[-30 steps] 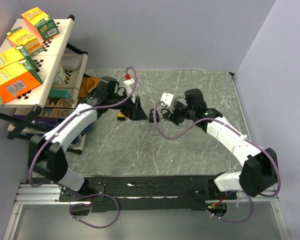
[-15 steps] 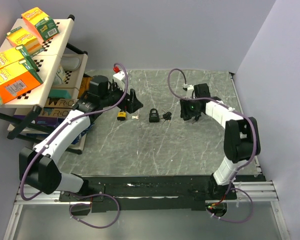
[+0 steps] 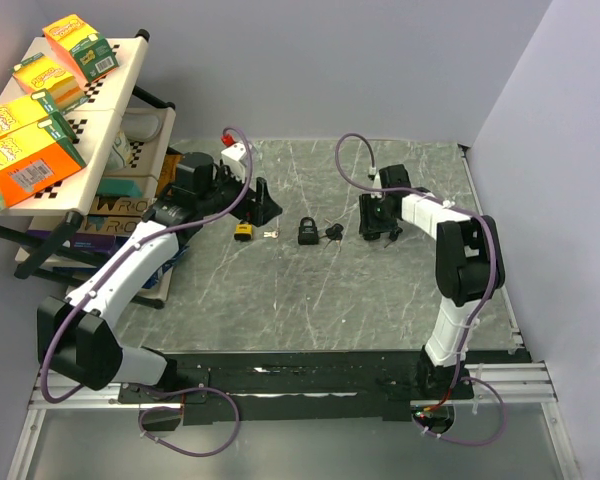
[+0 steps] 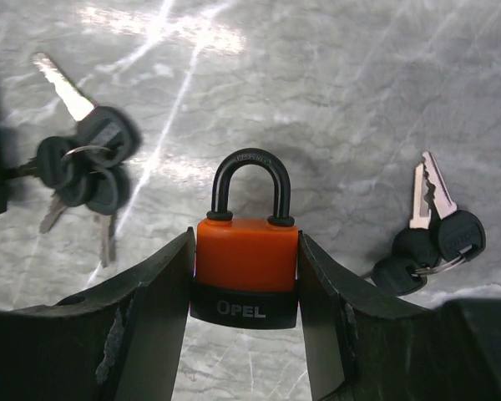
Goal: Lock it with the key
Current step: Place the lock at the center of the board.
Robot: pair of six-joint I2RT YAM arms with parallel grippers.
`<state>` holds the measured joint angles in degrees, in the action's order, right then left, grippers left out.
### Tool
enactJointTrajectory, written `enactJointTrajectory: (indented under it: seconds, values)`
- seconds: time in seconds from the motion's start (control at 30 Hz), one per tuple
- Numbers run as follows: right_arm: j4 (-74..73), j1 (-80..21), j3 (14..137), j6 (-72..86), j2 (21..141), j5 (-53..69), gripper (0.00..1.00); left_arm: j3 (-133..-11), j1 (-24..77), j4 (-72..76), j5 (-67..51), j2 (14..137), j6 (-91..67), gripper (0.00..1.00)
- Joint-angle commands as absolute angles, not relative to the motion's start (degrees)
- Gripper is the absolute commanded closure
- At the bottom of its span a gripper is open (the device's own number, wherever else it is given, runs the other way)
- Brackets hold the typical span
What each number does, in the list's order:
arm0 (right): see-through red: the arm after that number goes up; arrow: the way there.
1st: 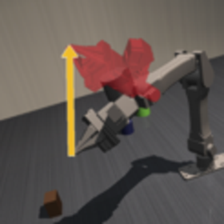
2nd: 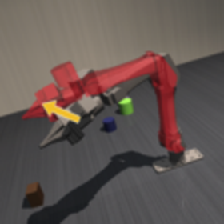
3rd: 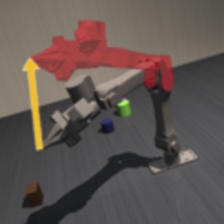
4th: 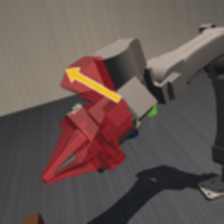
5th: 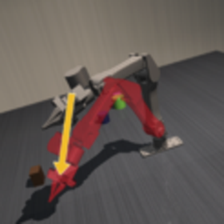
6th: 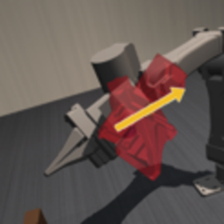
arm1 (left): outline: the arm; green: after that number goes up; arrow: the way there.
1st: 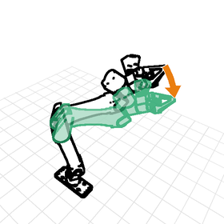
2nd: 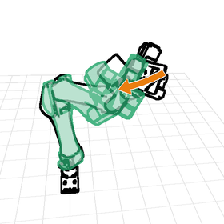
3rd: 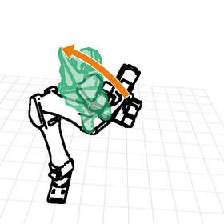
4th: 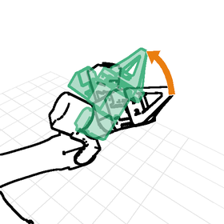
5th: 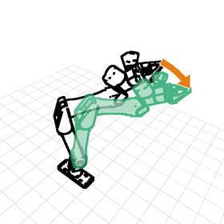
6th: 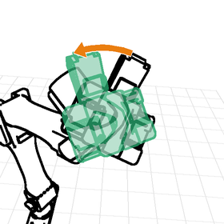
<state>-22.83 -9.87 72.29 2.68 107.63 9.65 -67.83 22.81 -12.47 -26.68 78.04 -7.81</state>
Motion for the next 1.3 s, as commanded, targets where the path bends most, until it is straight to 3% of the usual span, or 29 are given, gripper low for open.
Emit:
enactJointTrajectory:
  seconds: [0.0,0.33,0.37,0.4,0.5,0.77,0.9,1.0,1.27]
  values:
    - [-23.55,-10.11,77.08,5.36,108.89,7.03,1.0,-68.29,22.32,-11.86,-27.33,77.25,-8.62,0.04]
    - [-27.51,-10.11,76.9,7.73,110.48,4.05,0.98,-69.7,20.74,-12.13,-29.44,79.8,-9.05,0.04]
    - [-27.77,-10.11,77.08,7.82,110.74,3.69,0.95,-69.7,20.74,-12.04,-29.44,79.89,-9.14,0.04]
    - [-28.47,-10.11,77.69,7.91,111.0,3.6,0.84,-69.61,20.57,-11.95,-29.62,79.89,-9.49,0.04]
    - [-29.7,-10.11,79.27,7.65,112.84,4.13,0.73,-69.7,20.57,-12.04,-29.79,80.33,-9.67,0.04]
    - [-30.41,-10.02,80.42,8.0,113.47,4.3,0.59,-70.22,20.48,-13.53,-30.23,81.12,-9.49,0.04]
    - [-30.76,-10.28,79.72,8.7,111.02,6.94,0.3,-72.24,20.48,-17.56,-32.25,82.35,-8.0,0.04]
    - [-31.02,-10.63,79.19,8.88,108.91,8.17,0.14,-75.66,20.48,-22.48,-33.66,84.28,-6.68,0.04]
    - [-28.92,-10.55,77.18,6.51,98.45,11.16,0.02,-84.62,19.6,-31.64,-34.28,89.12,-5.71,0.04]
